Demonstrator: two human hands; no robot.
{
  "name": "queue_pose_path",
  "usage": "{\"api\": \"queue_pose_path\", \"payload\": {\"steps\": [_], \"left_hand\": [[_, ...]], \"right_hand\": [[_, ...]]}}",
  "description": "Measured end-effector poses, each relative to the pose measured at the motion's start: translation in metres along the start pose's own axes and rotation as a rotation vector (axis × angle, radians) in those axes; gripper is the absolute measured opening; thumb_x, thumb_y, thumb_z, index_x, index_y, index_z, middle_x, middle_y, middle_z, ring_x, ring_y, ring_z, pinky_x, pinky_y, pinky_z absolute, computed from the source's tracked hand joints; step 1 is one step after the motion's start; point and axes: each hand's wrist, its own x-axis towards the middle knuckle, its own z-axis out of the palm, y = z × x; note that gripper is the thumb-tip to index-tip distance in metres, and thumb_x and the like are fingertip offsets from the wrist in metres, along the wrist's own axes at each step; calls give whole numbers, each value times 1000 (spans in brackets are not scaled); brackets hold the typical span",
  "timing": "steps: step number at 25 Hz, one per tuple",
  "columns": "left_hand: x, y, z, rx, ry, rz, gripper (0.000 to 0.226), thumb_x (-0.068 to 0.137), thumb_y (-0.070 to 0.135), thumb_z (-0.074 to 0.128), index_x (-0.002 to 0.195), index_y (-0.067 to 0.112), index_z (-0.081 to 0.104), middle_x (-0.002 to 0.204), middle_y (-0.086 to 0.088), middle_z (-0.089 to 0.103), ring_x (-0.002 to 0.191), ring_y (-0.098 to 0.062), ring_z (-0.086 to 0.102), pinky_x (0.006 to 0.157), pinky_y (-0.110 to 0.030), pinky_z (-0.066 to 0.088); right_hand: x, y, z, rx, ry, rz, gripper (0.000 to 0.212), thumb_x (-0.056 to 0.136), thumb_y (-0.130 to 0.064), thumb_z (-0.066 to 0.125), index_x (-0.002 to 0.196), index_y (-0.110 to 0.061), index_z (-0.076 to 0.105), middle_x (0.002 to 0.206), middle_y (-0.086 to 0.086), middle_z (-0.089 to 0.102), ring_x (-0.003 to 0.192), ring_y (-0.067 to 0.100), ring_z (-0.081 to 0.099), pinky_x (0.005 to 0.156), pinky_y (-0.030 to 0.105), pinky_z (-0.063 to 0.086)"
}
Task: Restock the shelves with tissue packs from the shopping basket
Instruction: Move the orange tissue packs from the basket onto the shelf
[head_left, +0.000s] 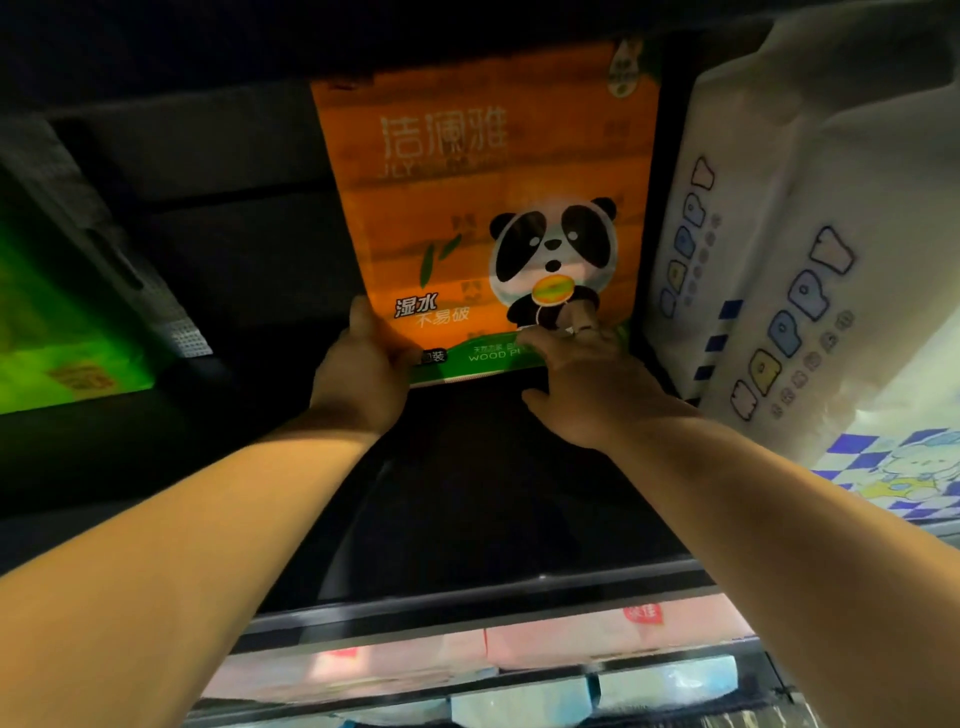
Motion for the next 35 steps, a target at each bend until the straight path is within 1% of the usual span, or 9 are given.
{"api": "queue_pose_path", "payload": {"steps": [6, 10, 17, 20, 23, 26, 28, 31, 35], "left_hand": [[-2, 0, 1, -147, -47, 40, 60, 89, 19, 66, 136, 20, 29, 127, -6, 56, 113, -24, 56, 86, -30, 41], [-7, -3, 1, -426, -14, 18, 81, 81, 17, 74, 140, 31, 20, 136, -3, 51, 123, -20, 51, 104, -45, 44], [-11, 7, 2, -389, -188, 53, 113, 59, 38, 77, 146, 49, 6, 145, 3, 38, 136, -21, 34, 111, -47, 34], [-2, 5, -7, -448, -347, 63, 103, 76, 13, 76, 147, 45, 8, 127, 19, 50, 125, -9, 45, 107, -36, 40], [2, 14, -12, -481, -429, 63, 84, 82, 8, 72, 140, 40, 20, 113, 23, 53, 106, 4, 51, 93, -16, 43], [5, 23, -14, -522, -426, -42, 77, 85, 8, 69, 143, 34, 25, 121, 10, 56, 116, -14, 55, 104, -36, 44], [2, 24, -18, -440, -410, -42, 79, 85, 13, 69, 146, 33, 23, 124, 10, 52, 121, -13, 49, 104, -33, 41], [-19, 24, -27, -103, -380, 31, 90, 84, 25, 71, 151, 35, 11, 144, 3, 40, 130, -15, 40, 99, -27, 36], [-68, 26, -50, 167, -347, 39, 88, 86, 40, 67, 151, 37, 8, 156, -3, 24, 140, -25, 30, 109, -41, 37]], "right_hand": [[6, 4, 4, 23, -107, 42, 70, 92, -48, 55, 150, -41, 16, 160, 7, -5, 146, 35, 12, 107, 50, 37], [8, 4, 5, 11, -146, 77, 70, 92, -53, 52, 149, -45, 12, 160, 9, -9, 143, 38, 20, 107, 50, 38], [19, 4, 6, -36, -200, 103, 75, 91, -57, 51, 150, -47, 5, 159, 12, -16, 143, 42, 17, 107, 51, 35], [25, 7, 4, 35, -305, 132, 82, 91, -60, 50, 149, -49, -7, 157, 11, -27, 145, 42, 13, 111, 49, 29], [31, 9, 3, 114, -341, 141, 81, 91, -62, 48, 148, -51, -8, 158, 10, -25, 147, 39, 10, 114, 47, 25], [31, 11, 8, 105, -326, 124, 77, 91, -64, 44, 149, -49, -4, 160, 7, -17, 147, 37, 7, 116, 49, 24], [24, 10, 8, 43, -284, 114, 75, 91, -65, 42, 150, -47, -1, 161, 5, -12, 147, 37, 8, 114, 52, 26], [1, 0, 1, -38, -217, 146, 72, 92, -64, 41, 150, -46, 3, 161, 4, -3, 146, 35, 14, 113, 52, 28], [-52, -28, -18, -42, -101, 230, 67, 91, -62, 42, 150, -43, 16, 160, 4, 11, 144, 31, 21, 114, 50, 26]]}}
